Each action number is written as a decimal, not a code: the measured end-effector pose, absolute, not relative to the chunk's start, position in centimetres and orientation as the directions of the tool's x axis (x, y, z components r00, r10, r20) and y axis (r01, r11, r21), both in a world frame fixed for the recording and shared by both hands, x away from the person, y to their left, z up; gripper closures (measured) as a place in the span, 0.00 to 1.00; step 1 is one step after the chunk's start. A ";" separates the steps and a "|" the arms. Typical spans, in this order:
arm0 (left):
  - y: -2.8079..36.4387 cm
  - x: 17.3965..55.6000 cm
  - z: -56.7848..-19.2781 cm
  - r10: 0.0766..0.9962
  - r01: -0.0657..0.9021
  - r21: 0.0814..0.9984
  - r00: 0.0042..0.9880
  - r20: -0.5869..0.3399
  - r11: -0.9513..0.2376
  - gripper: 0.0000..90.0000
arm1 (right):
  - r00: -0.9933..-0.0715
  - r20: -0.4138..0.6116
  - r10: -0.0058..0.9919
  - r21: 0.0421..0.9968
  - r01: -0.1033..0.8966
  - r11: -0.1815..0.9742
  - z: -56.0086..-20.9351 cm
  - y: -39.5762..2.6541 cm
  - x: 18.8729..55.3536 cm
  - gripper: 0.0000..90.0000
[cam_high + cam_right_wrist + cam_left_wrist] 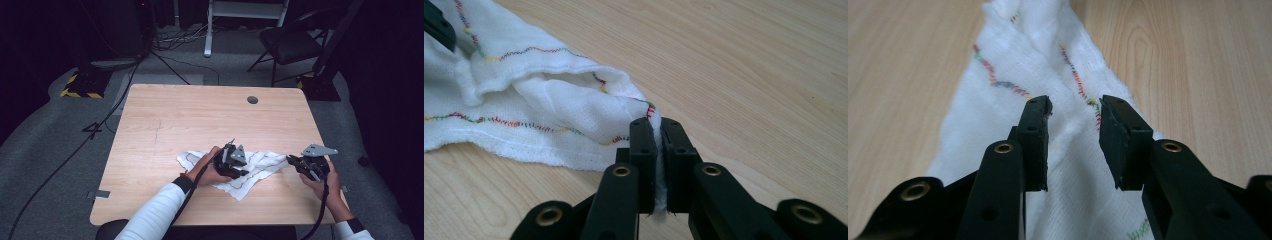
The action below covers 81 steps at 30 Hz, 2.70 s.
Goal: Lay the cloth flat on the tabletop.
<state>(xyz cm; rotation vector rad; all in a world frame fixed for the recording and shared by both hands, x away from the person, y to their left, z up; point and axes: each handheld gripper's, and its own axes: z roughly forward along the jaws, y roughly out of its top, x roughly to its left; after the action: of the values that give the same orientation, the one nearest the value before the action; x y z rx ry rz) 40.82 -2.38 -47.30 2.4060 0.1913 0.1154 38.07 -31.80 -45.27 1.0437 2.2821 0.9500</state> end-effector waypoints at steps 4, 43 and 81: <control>-3.4 41.3 -48.3 0.206 0.143 0.647 0.978 0.022 -0.749 0.65 | -0.607 -0.115 0.786 0.738 0.478 0.476 -45.5 -31.8 38.1 0.95; 8.4 44.3 -34.3 0.462 0.069 0.847 0.860 0.218 -0.527 1.00 | -0.562 -0.271 0.781 0.840 0.259 0.478 -36.0 -29.4 41.3 0.95; 11.5 44.7 -48.0 0.594 0.440 0.638 0.804 0.035 -0.633 0.25 | -0.758 -0.157 0.633 0.671 0.389 0.631 -47.2 -23.5 46.1 0.35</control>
<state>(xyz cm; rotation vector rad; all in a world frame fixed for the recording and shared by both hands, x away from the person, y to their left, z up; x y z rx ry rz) 44.72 11.47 -48.04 2.3566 0.7598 0.3205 46.07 -23.54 -47.23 0.8123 2.4760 0.8897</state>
